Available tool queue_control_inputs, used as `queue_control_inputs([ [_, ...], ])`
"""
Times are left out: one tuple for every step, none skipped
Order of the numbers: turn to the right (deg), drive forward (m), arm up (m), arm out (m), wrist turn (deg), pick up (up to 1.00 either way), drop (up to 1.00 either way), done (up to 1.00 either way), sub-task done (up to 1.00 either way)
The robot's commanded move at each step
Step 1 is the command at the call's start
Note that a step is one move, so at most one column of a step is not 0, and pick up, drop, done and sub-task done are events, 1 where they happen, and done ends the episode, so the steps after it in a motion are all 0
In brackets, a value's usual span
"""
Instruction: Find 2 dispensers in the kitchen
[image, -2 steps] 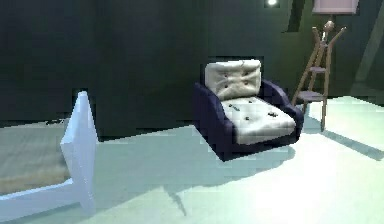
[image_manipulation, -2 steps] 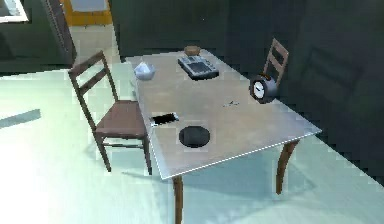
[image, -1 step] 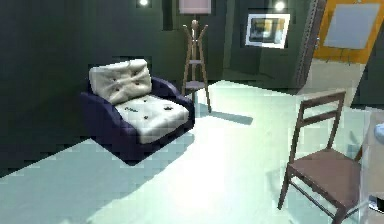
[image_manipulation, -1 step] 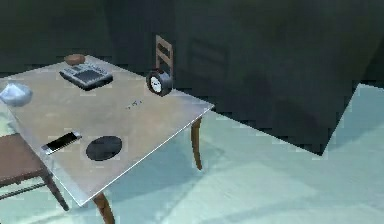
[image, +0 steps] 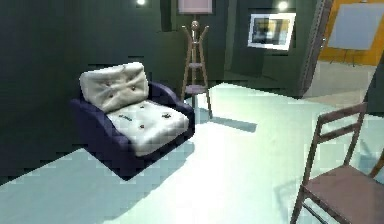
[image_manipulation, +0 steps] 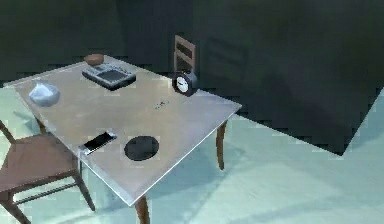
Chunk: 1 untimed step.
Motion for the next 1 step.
queue_control_inputs([
  [3.0, 0.00, 0.00, 0.00, 0.0, 0.00, 0.00, 0.00, 0.00],
])
